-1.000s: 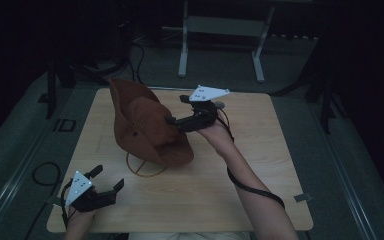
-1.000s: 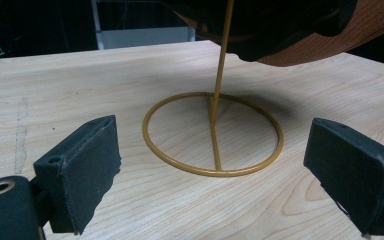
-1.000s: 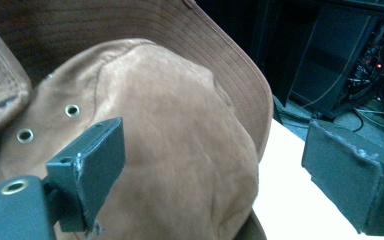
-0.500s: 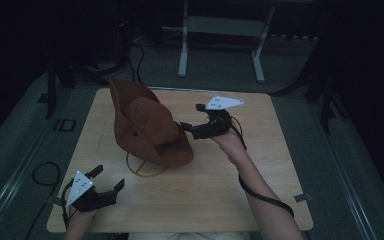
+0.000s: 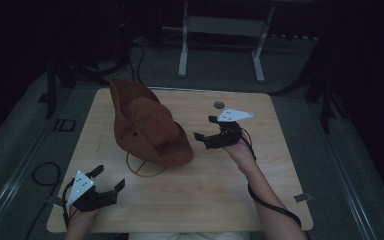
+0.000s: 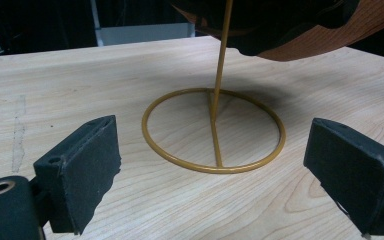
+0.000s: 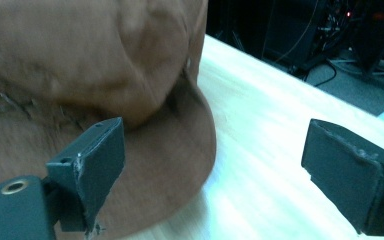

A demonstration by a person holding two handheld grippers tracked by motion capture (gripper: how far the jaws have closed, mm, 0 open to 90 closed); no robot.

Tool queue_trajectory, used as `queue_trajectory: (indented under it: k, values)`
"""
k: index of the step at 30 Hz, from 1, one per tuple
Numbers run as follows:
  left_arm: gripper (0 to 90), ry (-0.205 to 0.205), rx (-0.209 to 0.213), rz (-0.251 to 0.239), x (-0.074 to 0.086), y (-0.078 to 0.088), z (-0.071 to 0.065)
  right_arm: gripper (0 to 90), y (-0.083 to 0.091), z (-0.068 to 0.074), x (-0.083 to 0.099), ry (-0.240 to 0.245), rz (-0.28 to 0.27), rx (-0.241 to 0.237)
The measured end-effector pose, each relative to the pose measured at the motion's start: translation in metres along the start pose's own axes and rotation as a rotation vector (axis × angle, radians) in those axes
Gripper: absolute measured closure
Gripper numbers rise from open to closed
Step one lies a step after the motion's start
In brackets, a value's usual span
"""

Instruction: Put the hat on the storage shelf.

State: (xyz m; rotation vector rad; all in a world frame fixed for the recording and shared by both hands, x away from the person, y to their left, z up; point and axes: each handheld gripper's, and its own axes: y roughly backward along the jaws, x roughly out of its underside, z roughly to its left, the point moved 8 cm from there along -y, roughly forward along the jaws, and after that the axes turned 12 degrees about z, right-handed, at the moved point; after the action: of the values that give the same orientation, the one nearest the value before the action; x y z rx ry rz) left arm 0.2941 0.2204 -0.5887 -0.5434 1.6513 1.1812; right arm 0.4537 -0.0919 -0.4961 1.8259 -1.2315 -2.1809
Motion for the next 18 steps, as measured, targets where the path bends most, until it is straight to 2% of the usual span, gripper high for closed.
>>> queue_trajectory:
  k: [10, 18]
  values:
    - [8.6, -0.003, -0.003, 0.007, 0.001, -0.001, 0.0, 10.3, -0.001, -0.005, 0.038, -0.014, 0.031, 0.009]
    - [8.6, -0.001, 0.0, 0.007, 0.001, -0.001, 0.0, 10.3, -0.002, -0.008, 0.07, -0.048, 0.053, 0.009]
